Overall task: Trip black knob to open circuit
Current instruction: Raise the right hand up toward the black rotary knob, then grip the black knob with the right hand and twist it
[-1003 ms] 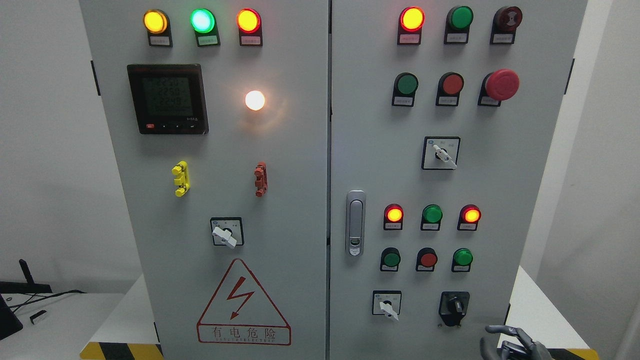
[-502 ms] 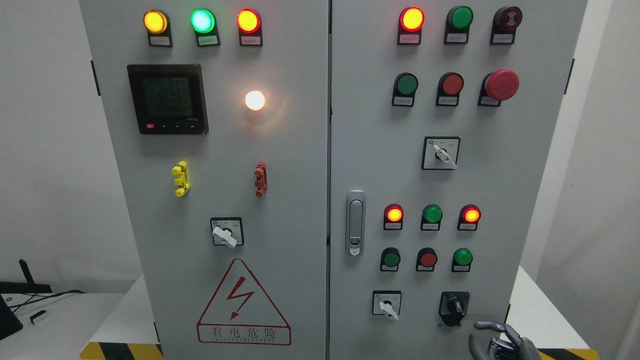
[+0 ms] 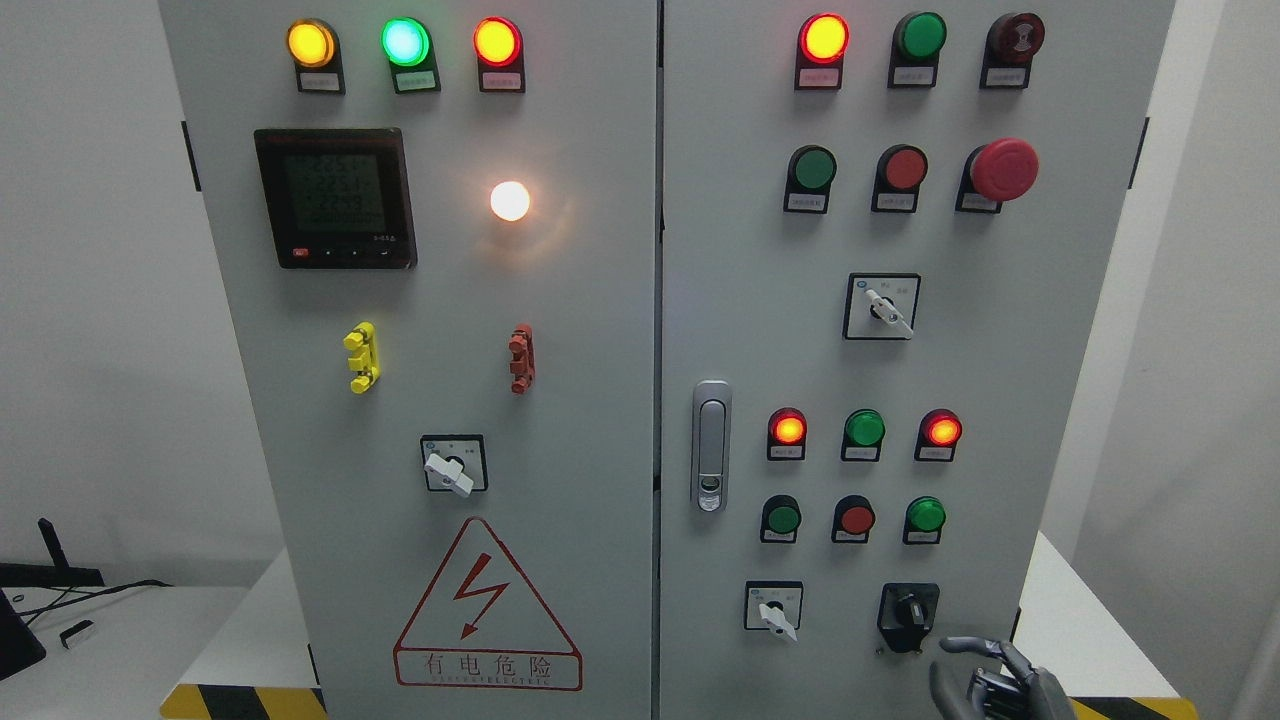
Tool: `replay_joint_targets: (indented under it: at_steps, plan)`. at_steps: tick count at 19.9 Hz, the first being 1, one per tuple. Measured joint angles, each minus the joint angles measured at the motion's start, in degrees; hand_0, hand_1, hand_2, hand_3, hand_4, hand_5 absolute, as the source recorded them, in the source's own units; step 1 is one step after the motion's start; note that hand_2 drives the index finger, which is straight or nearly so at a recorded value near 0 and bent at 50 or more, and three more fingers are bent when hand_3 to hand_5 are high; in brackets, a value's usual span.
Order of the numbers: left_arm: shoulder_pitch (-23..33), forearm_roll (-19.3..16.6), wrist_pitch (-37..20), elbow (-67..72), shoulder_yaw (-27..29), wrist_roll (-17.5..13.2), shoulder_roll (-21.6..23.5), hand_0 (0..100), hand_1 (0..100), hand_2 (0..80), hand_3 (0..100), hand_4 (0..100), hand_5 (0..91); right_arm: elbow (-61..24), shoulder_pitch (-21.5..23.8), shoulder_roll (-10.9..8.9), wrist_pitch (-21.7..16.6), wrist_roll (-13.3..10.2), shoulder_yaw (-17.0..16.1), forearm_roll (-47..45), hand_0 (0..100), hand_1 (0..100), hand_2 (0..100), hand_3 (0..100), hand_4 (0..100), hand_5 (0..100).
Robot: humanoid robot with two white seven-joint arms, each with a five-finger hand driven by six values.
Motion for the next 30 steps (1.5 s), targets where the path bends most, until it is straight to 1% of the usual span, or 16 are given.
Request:
replay_joint_targets:
  at_steps: [12, 17, 21, 30]
  plan:
    - [0.0, 0.0, 0.0, 0.0, 0.0, 0.0, 0.0, 12, 39, 0.0, 0, 0, 0.0, 2.3, -2.1, 0.47, 0.0, -0.1, 0.4, 0.2, 50, 79, 41, 100, 100, 92]
    - [0.0, 0.0, 0.0, 0.0, 0.0, 0.0, 0.0, 12, 39, 0.0, 0, 0, 0.0, 3.2, -2.6, 0.66, 0.1, -0.2, 1.4, 0.2, 50, 79, 41, 100, 100, 92]
    - [0.0, 0.0, 0.0, 0.0, 0.0, 0.0, 0.0, 12, 39, 0.0, 0, 0, 0.0, 3.7, -2.9, 0.86, 0.1, -0.9, 2.1, 0.2, 50, 79, 41, 100, 100, 92]
    - [0.0, 0.0, 0.0, 0.0, 0.0, 0.0, 0.0, 12, 39, 0.0, 0, 0, 0.0, 4.2, -3.5, 1.15, 0.1, -1.0, 3.1, 0.6, 51, 80, 41, 100, 100, 92]
